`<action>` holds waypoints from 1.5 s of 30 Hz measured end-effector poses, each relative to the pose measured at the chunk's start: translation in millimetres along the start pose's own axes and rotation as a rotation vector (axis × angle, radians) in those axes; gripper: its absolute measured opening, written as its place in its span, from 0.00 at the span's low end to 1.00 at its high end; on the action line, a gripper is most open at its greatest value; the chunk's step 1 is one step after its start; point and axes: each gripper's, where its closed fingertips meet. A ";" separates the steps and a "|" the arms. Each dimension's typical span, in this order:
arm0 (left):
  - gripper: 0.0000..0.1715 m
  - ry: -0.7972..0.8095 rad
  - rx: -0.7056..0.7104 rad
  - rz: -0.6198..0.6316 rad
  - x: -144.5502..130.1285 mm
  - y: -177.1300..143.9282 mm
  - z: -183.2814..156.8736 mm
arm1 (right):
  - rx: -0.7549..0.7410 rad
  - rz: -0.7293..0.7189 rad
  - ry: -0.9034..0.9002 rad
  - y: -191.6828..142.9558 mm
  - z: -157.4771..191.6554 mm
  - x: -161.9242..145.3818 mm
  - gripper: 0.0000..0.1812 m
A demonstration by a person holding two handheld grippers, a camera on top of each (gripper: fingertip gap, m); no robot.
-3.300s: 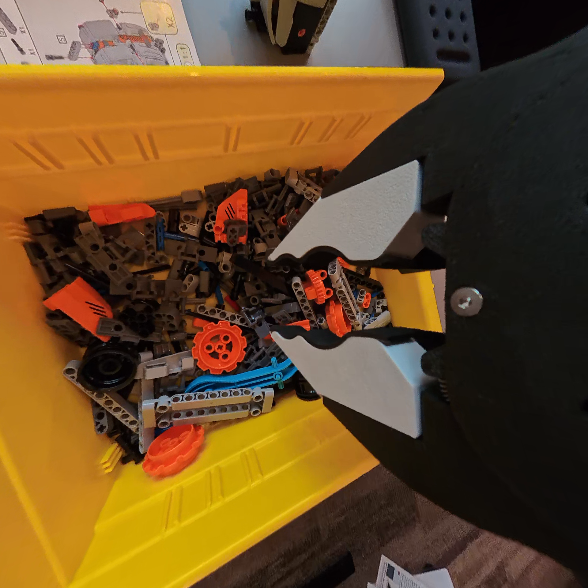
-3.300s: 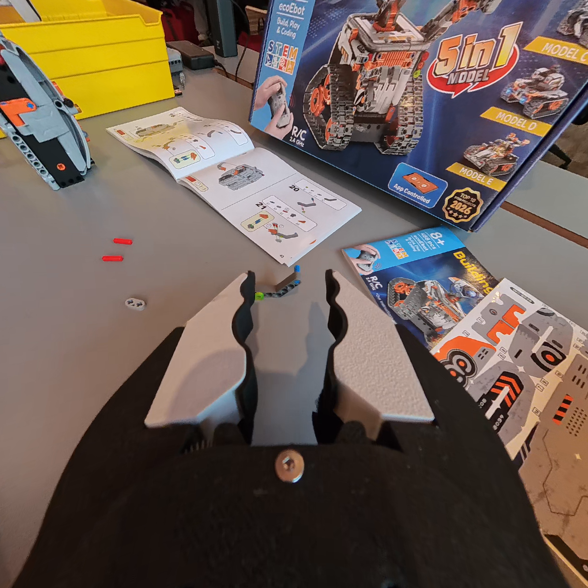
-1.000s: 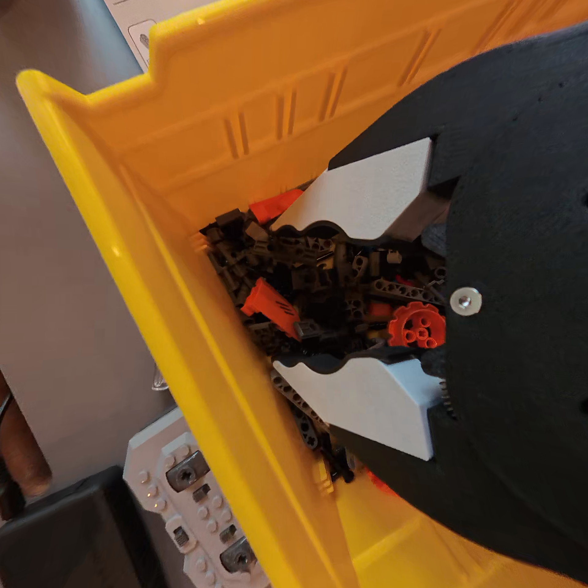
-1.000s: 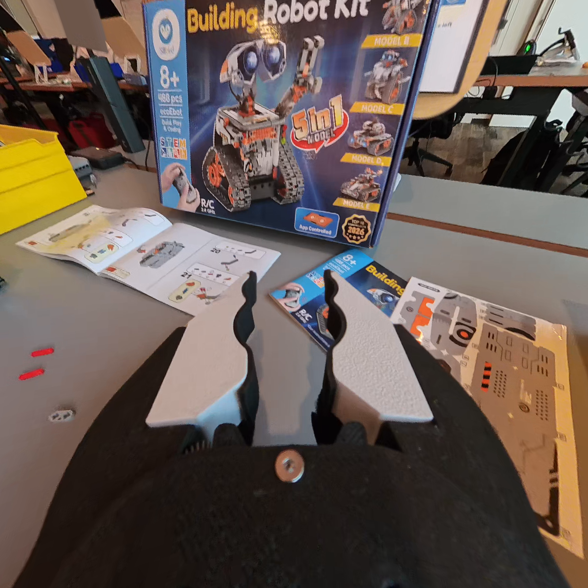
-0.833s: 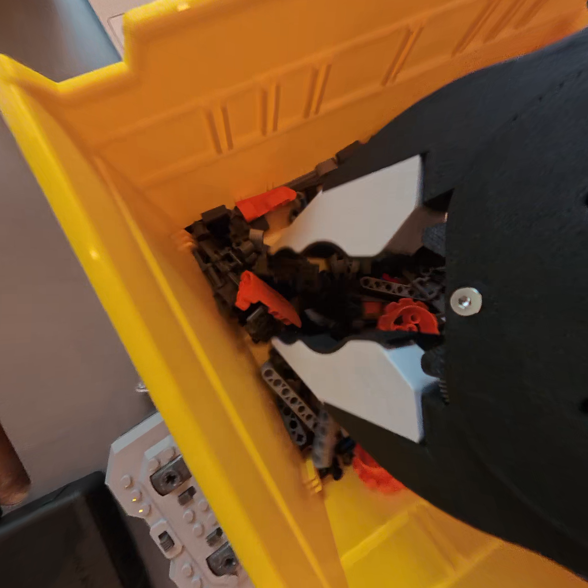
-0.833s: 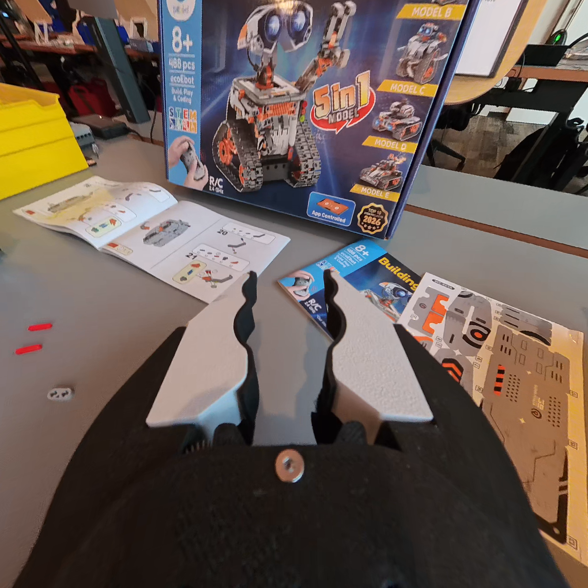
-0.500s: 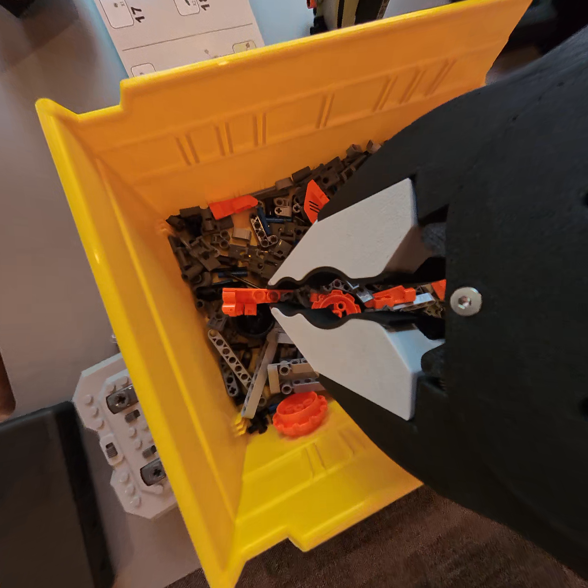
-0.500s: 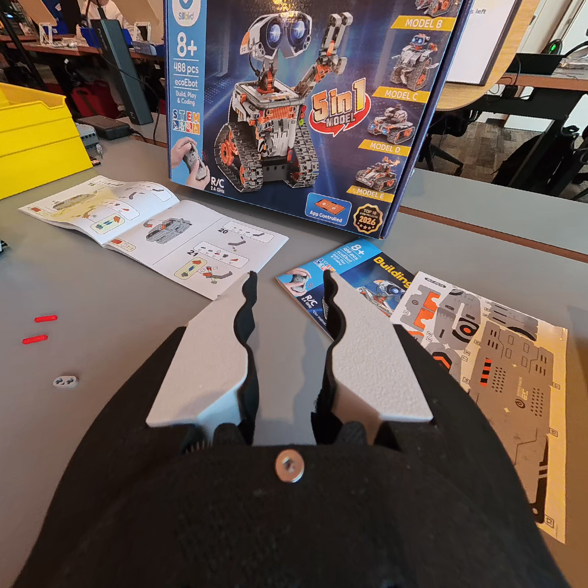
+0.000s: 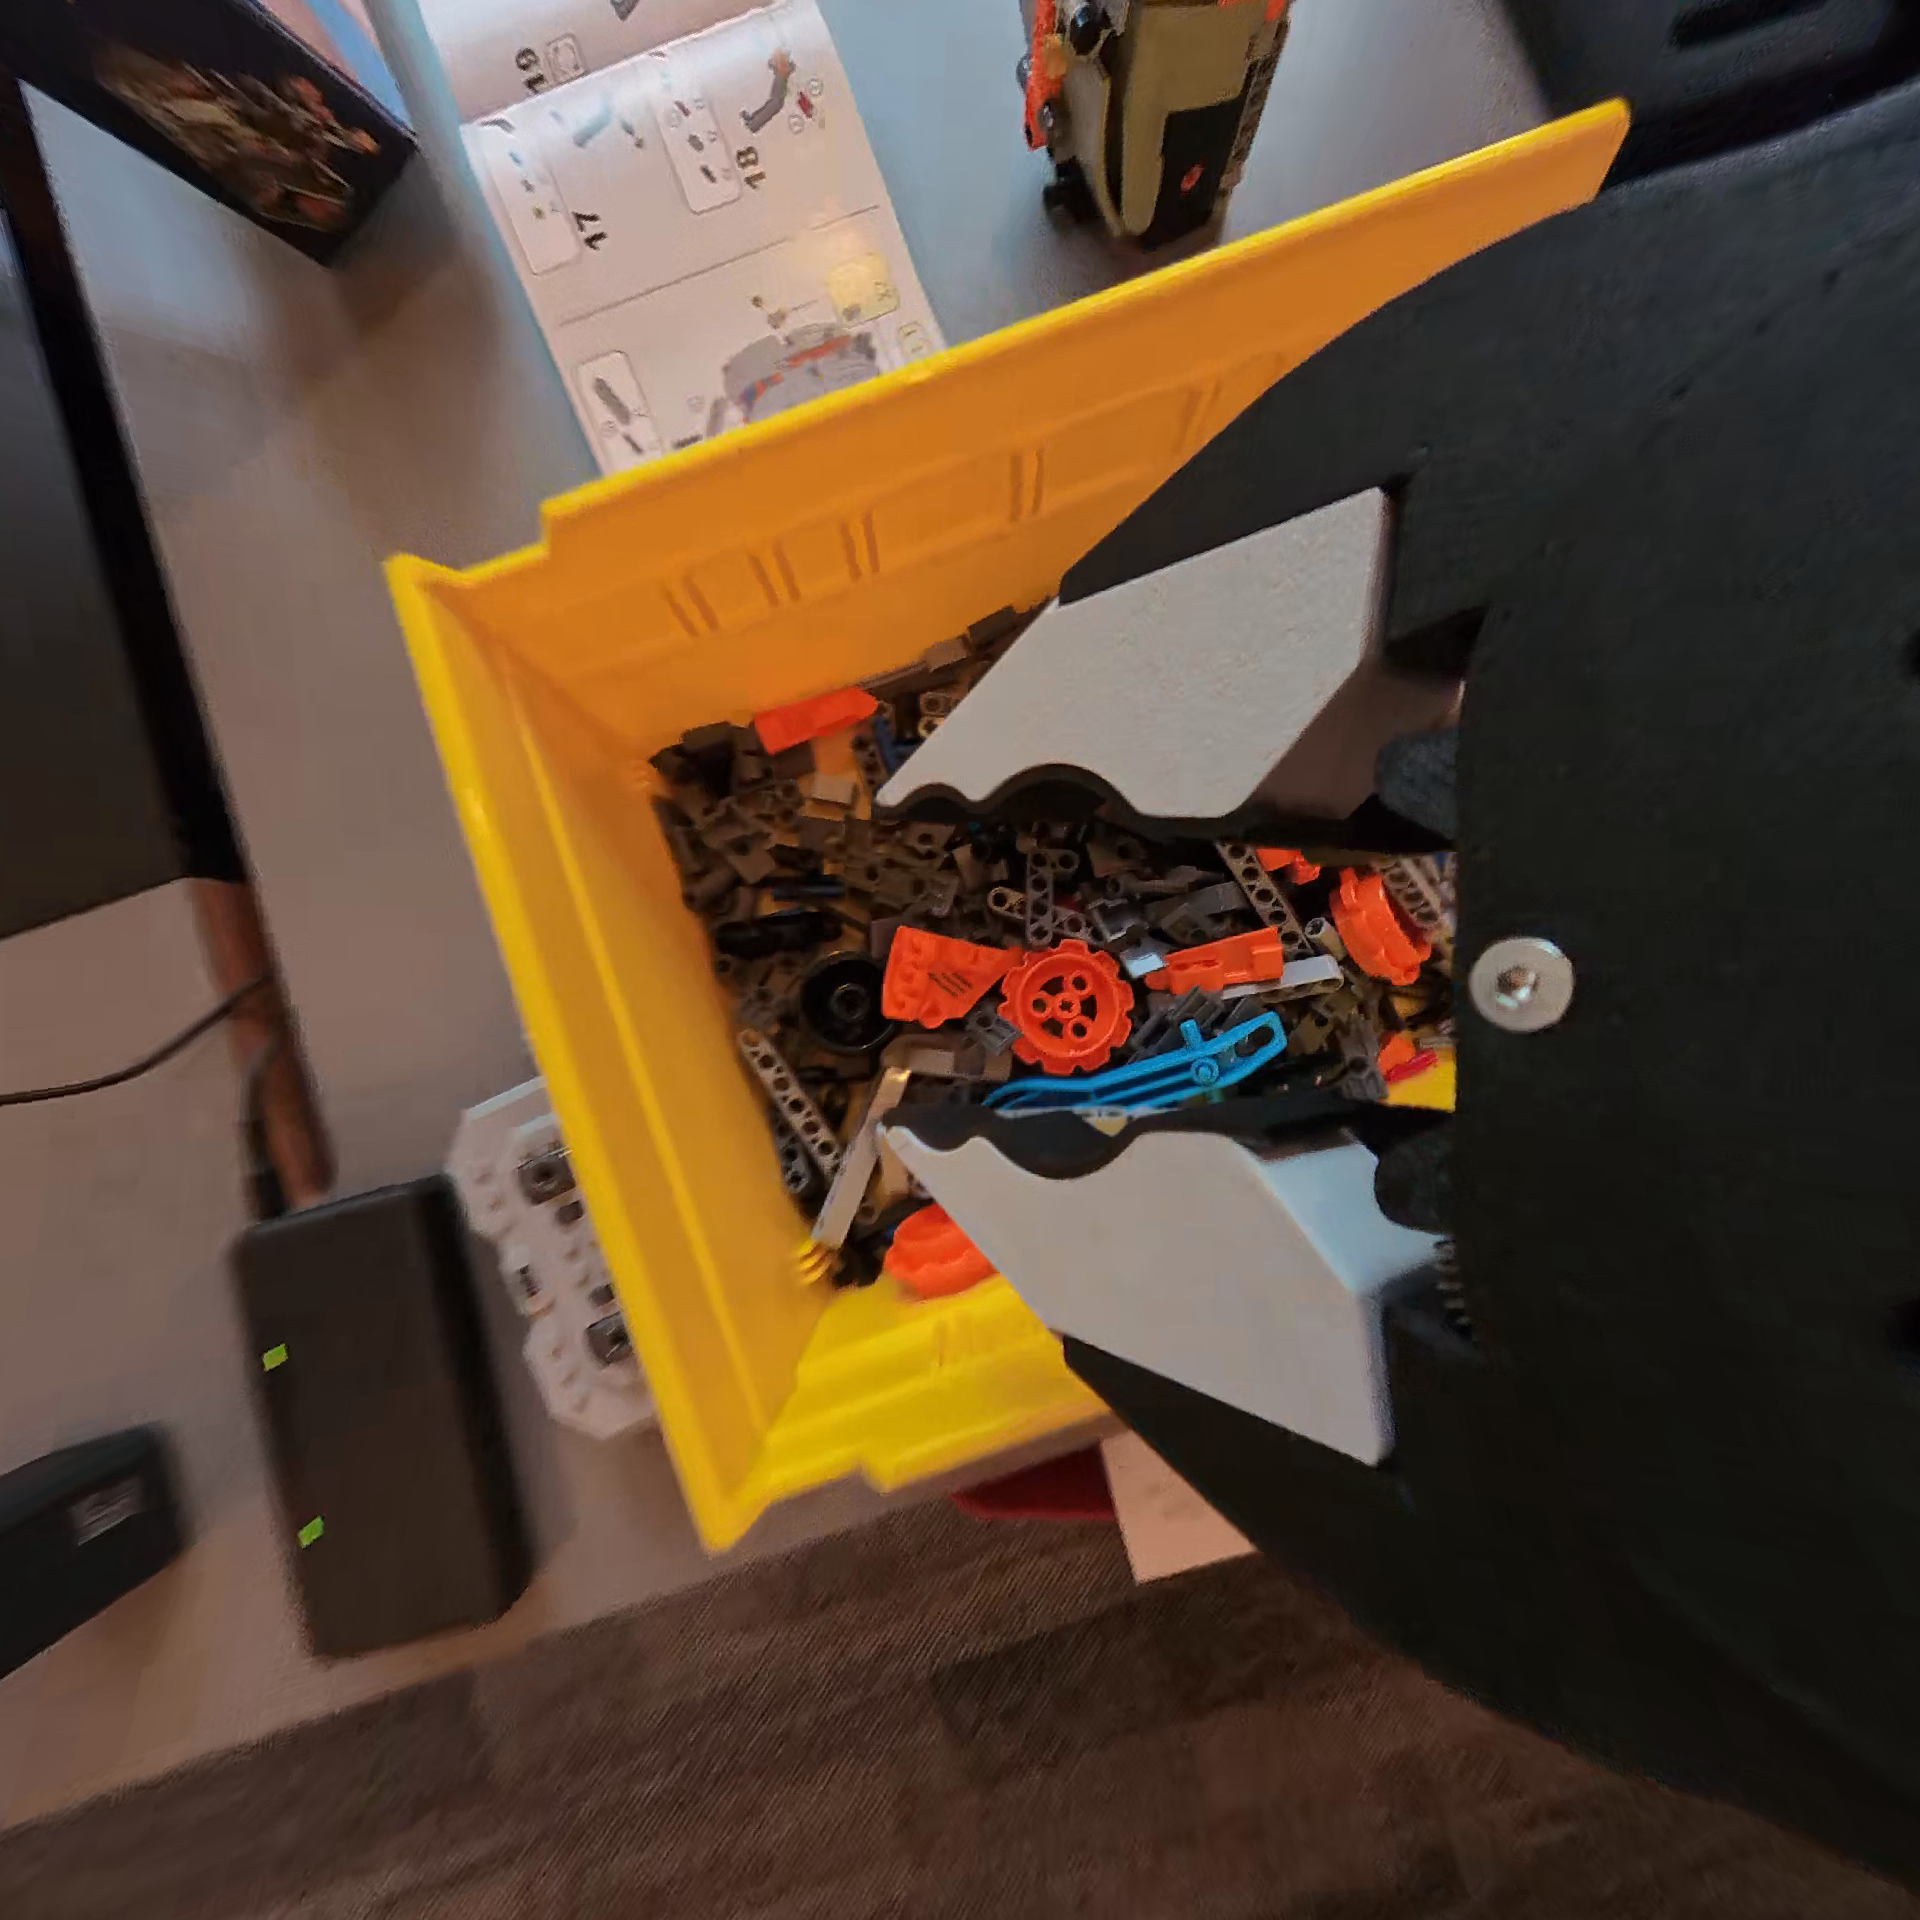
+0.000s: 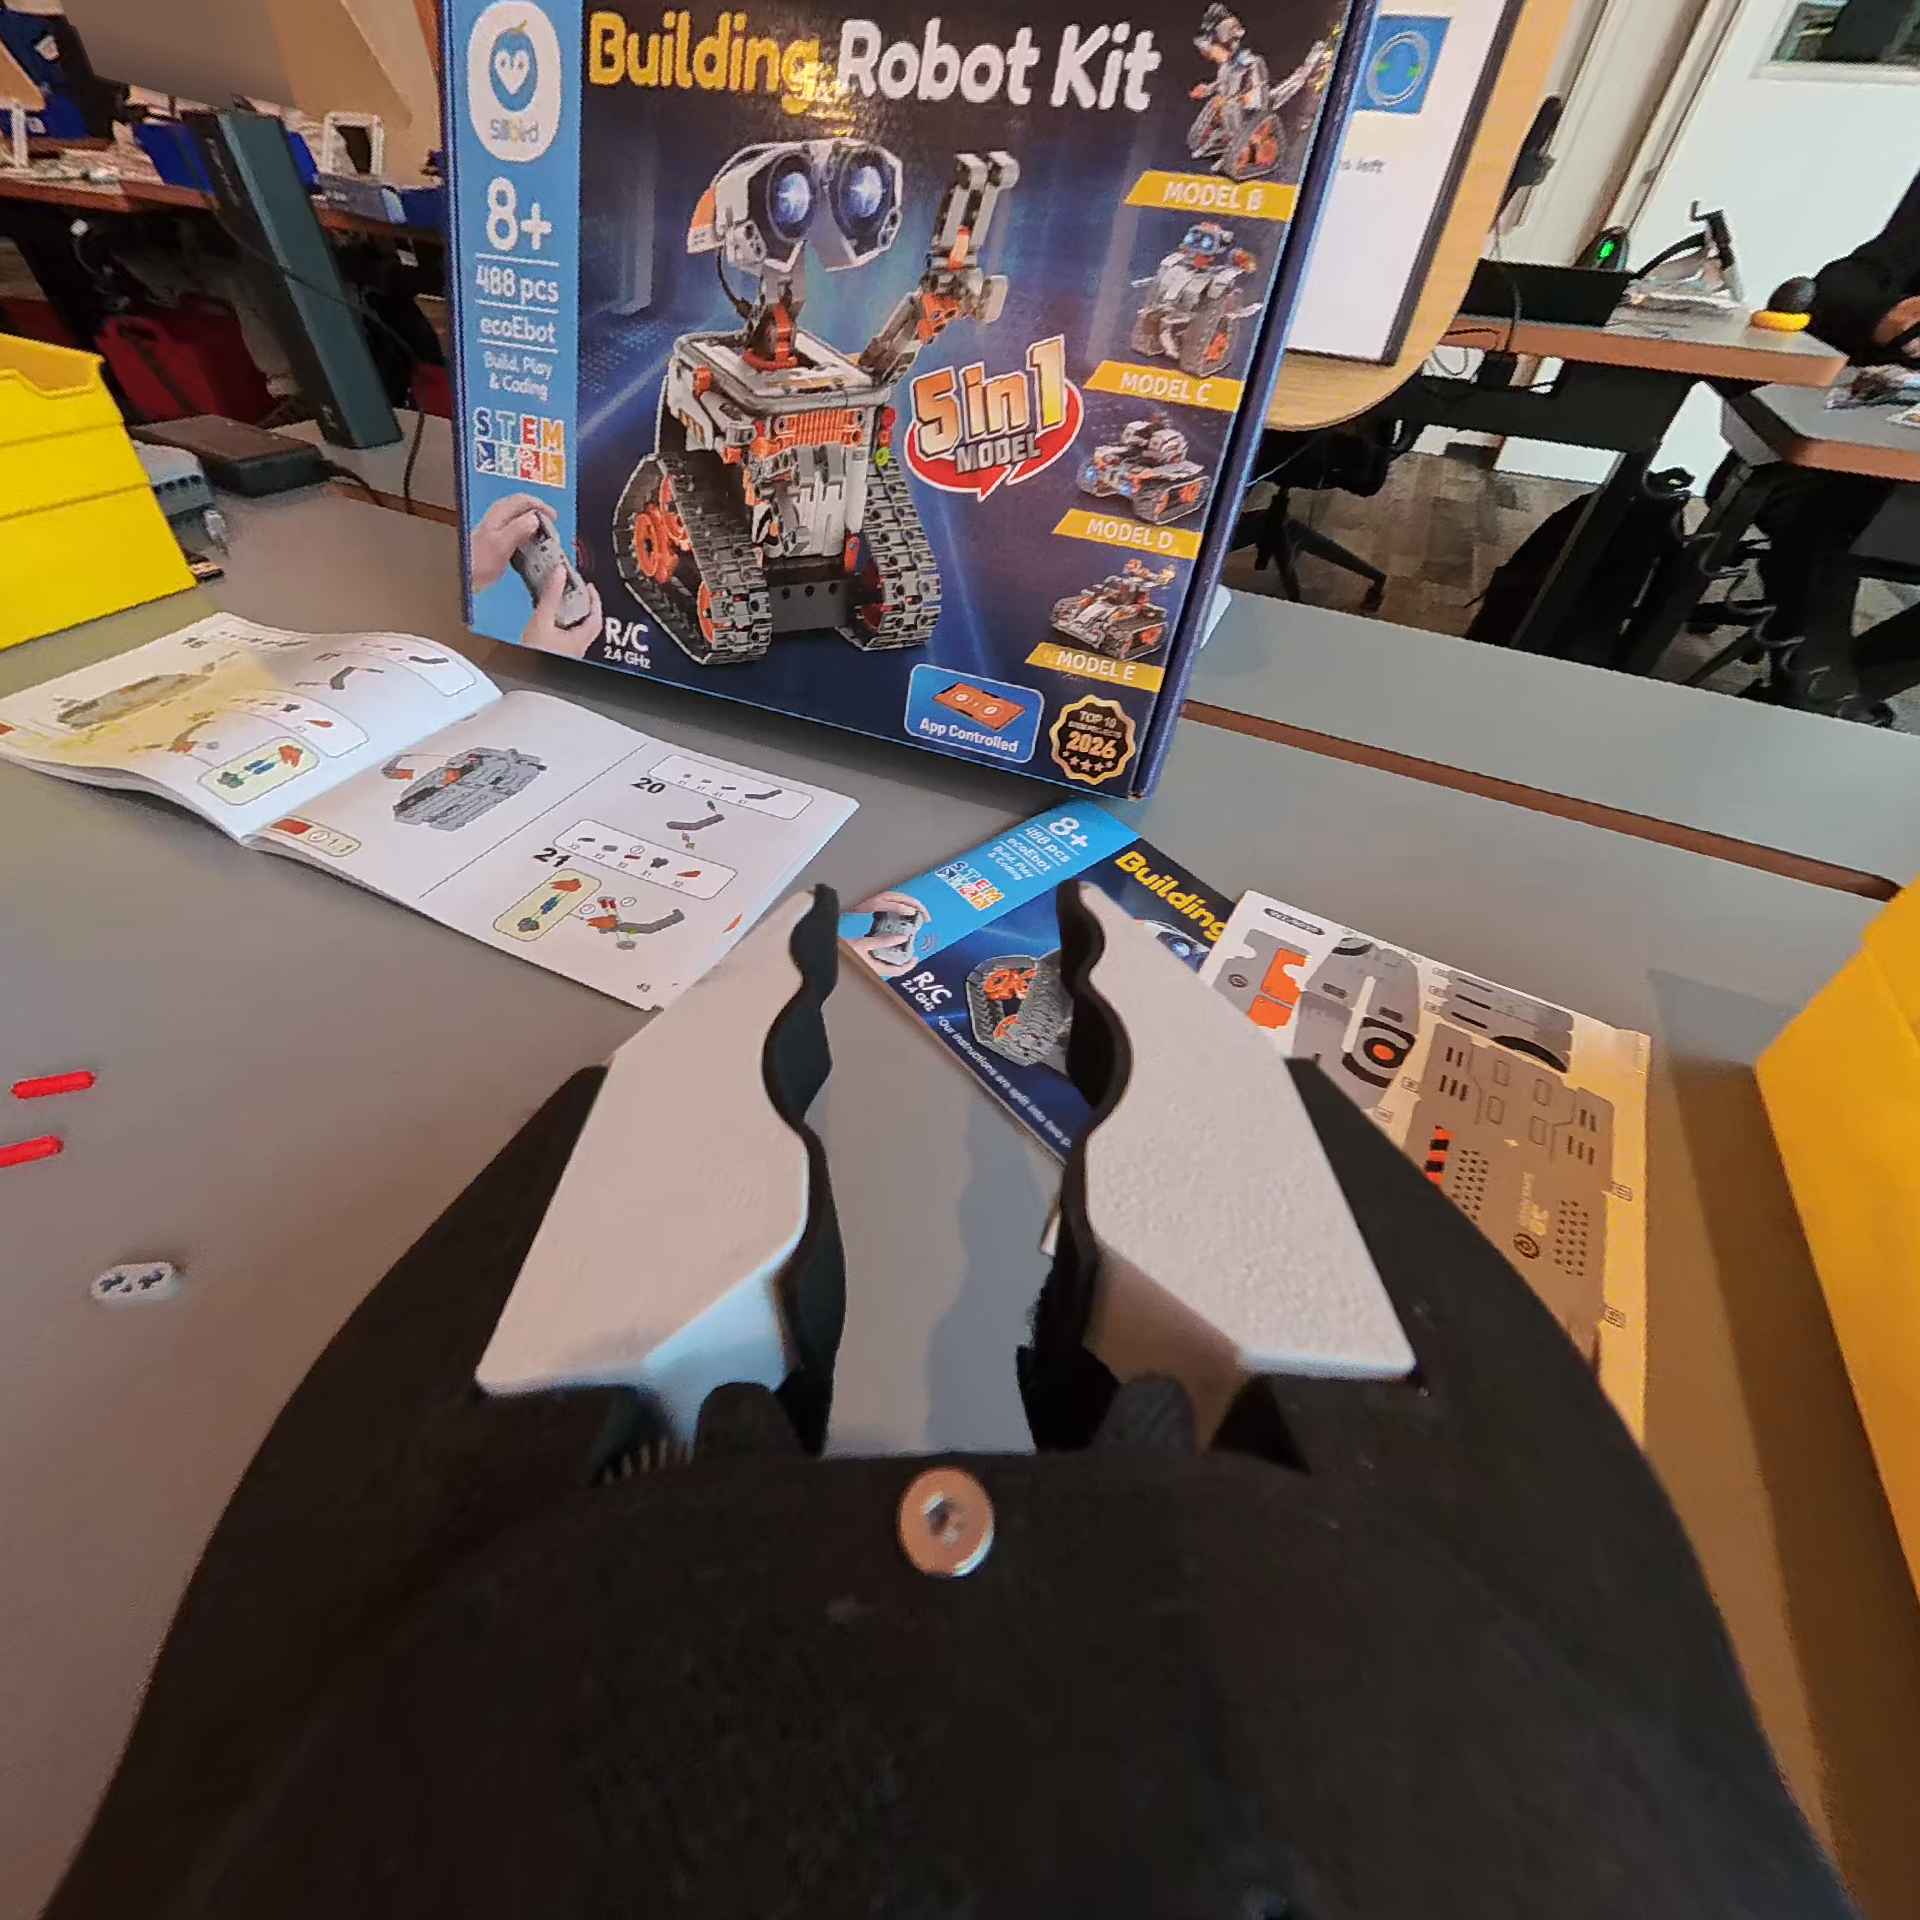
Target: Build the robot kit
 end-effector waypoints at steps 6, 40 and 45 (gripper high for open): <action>0.30 0.083 0.072 -0.255 40.6 -38.6 -6.6 | -0.039 -0.016 -0.002 -8.1 -6.8 6.3 0.22; 0.43 -0.114 0.131 0.032 -18.1 57.3 43.5 | 0.016 0.096 -0.149 4.9 14.2 -14.2 0.22; 0.53 -0.106 0.192 0.109 -27.7 65.0 41.8 | 0.027 0.109 -0.160 6.2 17.1 -16.3 0.22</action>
Point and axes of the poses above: each gripper's, where its closed fingertips meet, y out along the fingers, x out of its top, z = x × y across the jaws, and after that the axes turned 4 degrees about -z, right-handed
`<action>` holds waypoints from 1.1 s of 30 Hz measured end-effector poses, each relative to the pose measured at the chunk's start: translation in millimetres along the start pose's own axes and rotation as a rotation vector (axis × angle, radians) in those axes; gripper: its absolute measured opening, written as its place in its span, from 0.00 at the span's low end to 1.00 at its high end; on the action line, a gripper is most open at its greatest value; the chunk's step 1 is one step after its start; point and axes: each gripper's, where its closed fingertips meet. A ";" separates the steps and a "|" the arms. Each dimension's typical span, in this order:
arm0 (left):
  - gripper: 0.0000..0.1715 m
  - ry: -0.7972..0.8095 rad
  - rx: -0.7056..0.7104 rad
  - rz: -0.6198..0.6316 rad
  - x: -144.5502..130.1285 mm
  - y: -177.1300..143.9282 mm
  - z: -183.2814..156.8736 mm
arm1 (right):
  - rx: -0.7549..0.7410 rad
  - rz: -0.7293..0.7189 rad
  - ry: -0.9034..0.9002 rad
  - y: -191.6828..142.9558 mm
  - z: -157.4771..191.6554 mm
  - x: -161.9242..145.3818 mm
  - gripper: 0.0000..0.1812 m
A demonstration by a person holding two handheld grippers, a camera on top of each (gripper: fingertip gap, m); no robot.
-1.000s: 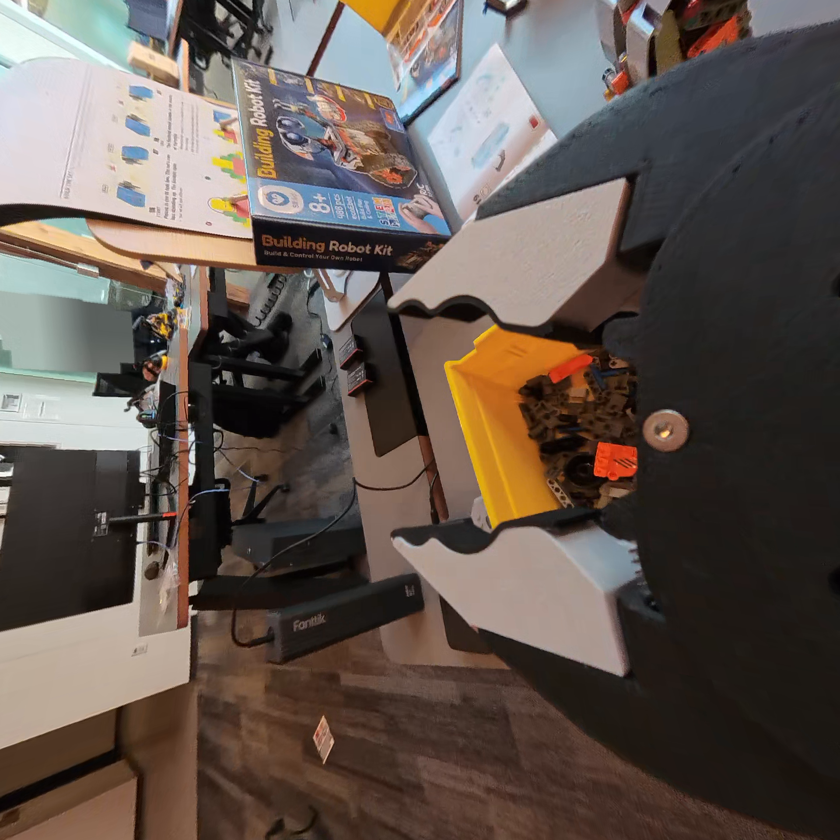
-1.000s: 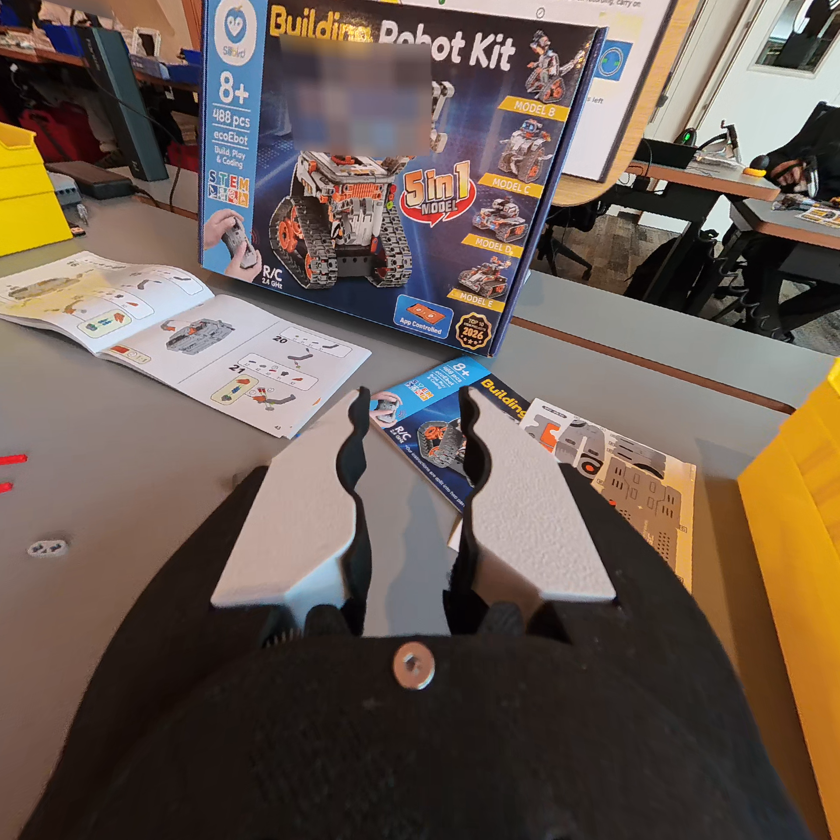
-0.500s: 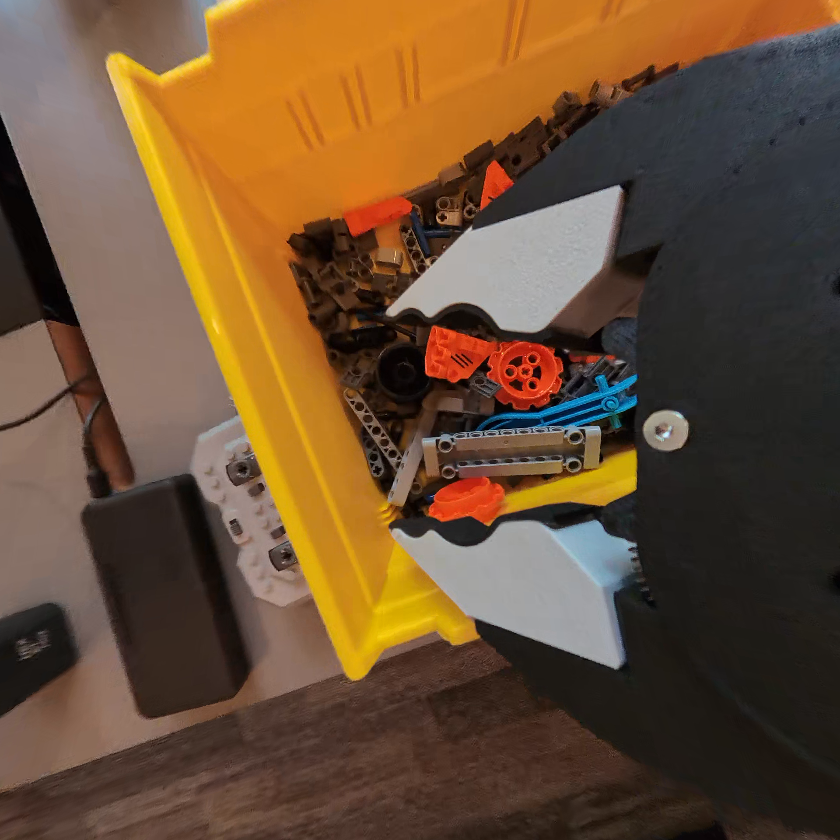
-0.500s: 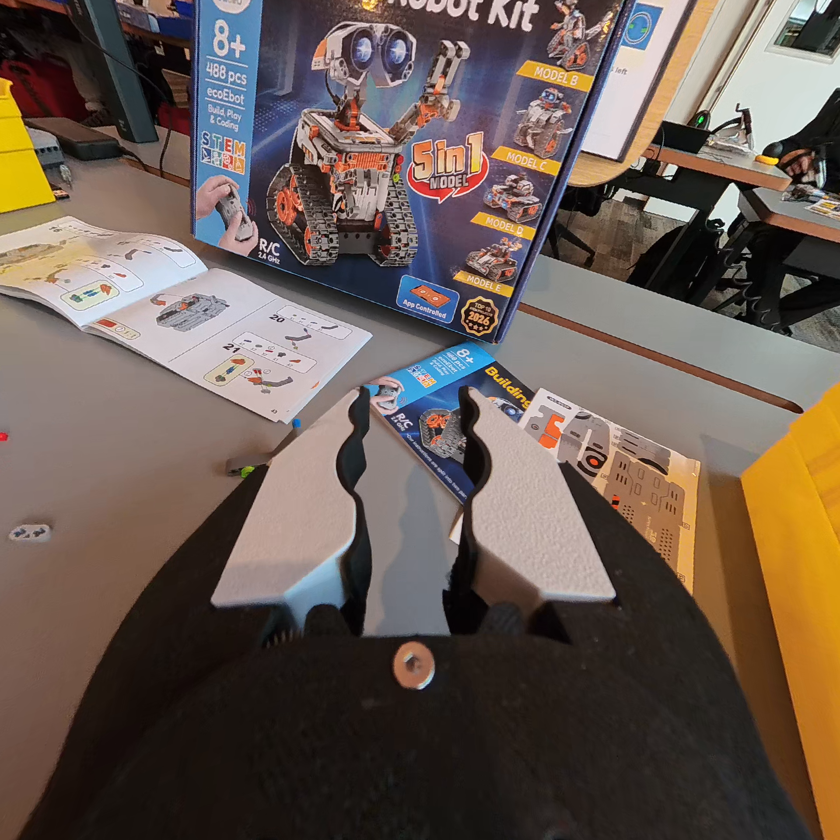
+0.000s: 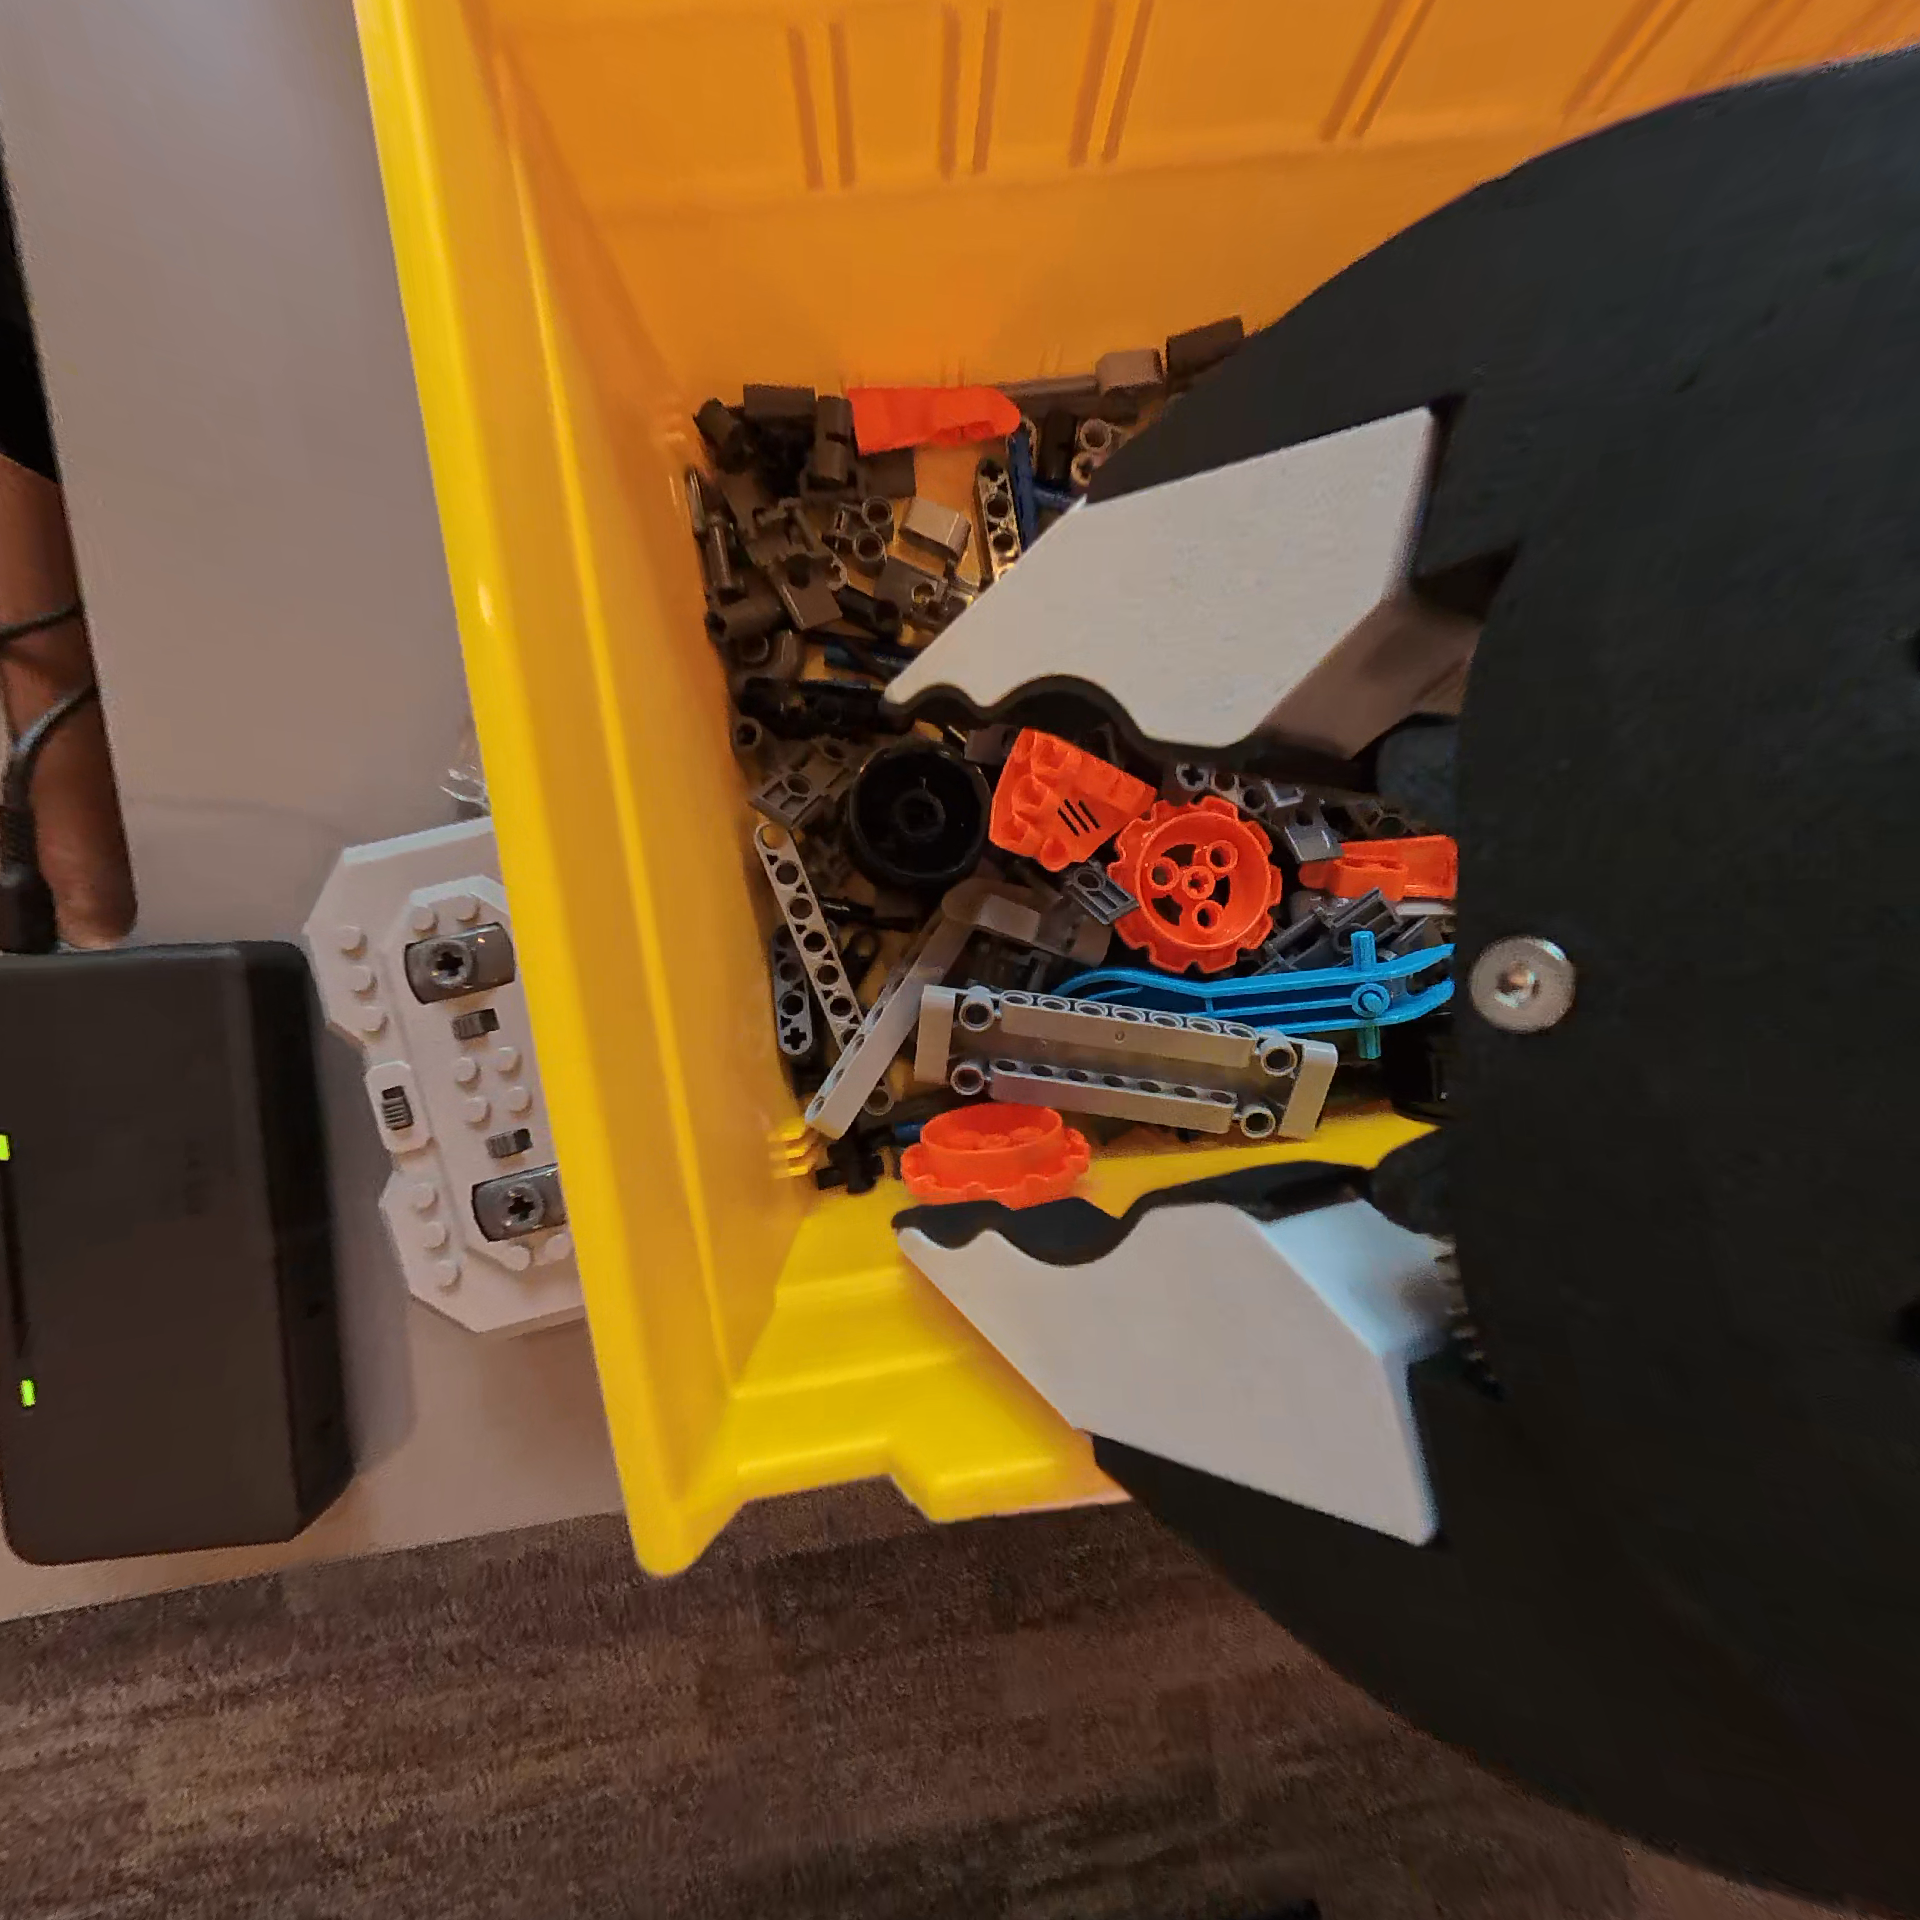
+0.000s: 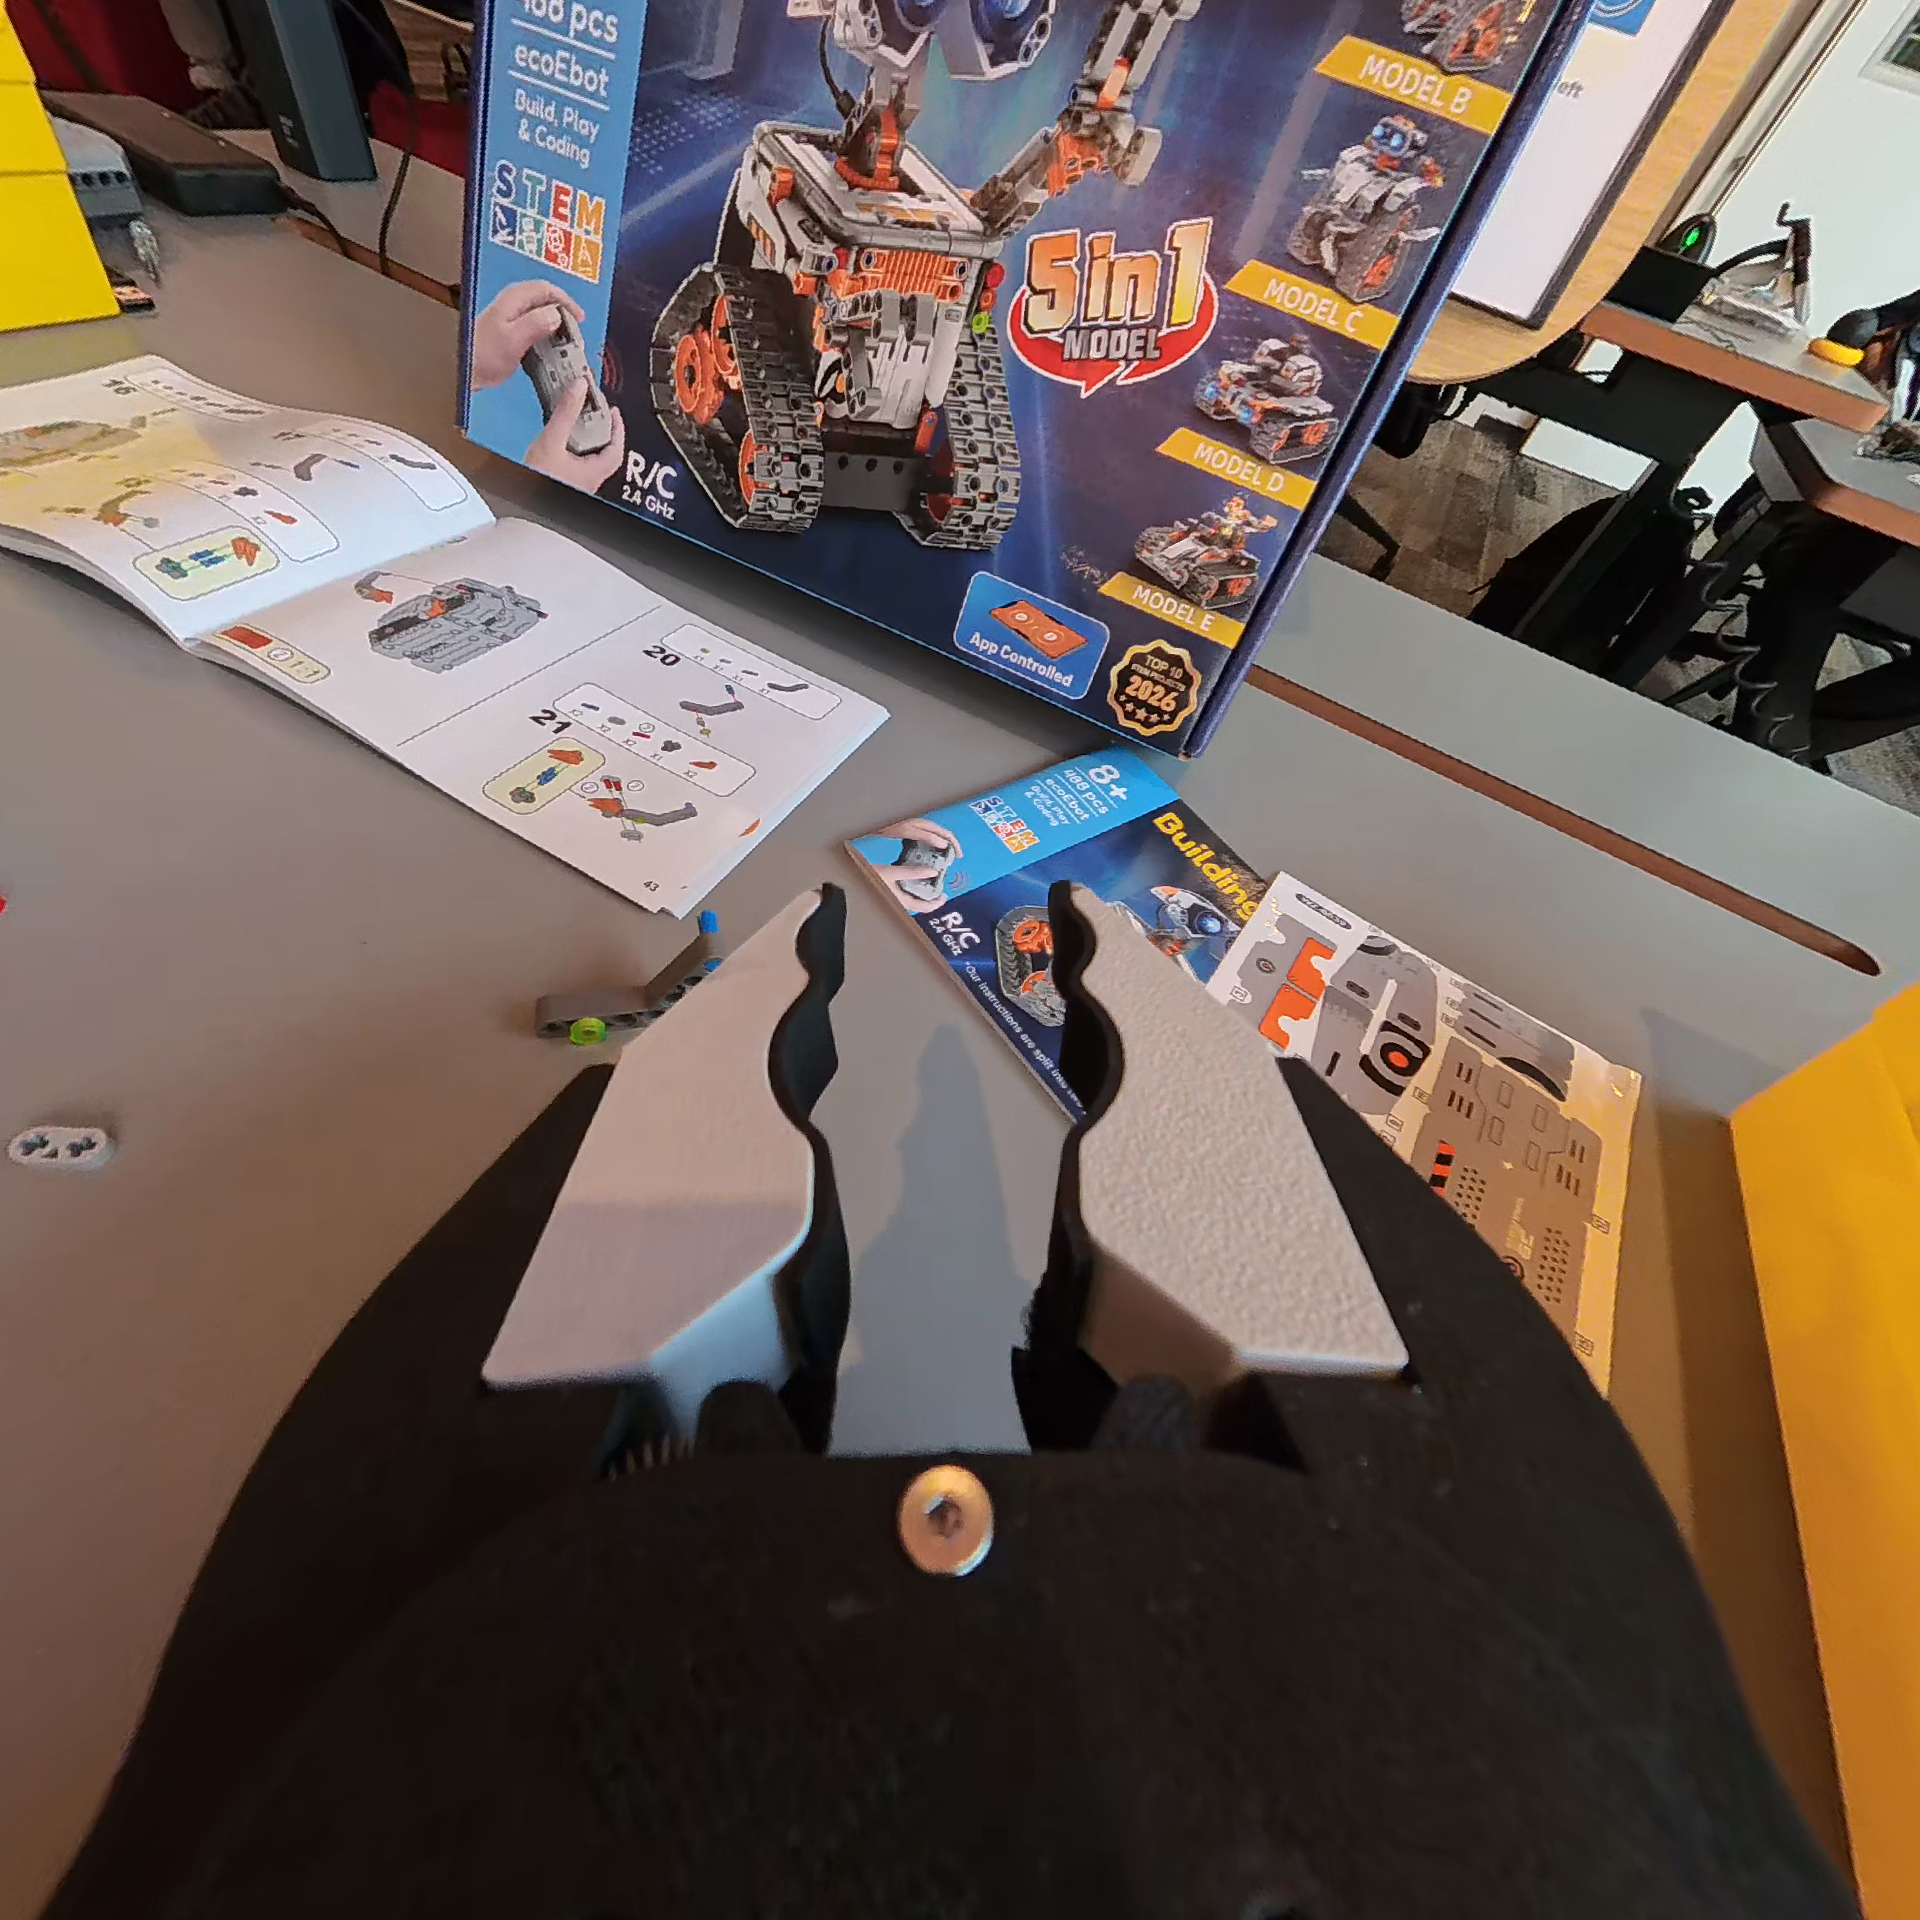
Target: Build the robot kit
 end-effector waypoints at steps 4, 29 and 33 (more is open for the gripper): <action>0.54 -0.005 -0.050 0.057 -7.9 6.5 -16.8 | 0.006 0.016 -0.011 1.1 2.0 -2.6 0.22; 0.08 0.070 -0.183 0.303 -51.9 -19.0 -35.0 | 0.026 0.046 -0.042 3.7 8.0 -6.7 0.22; 0.09 0.045 -0.220 0.247 -50.3 -59.6 -30.8 | 0.027 0.042 -0.039 3.8 8.1 -5.9 0.22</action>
Point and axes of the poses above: each gripper's, where its closed fingertips meet, y out along the fingers, x out of its top, z = x × y across the jaws, and after that the axes turned 4 degrees about -z, right-handed
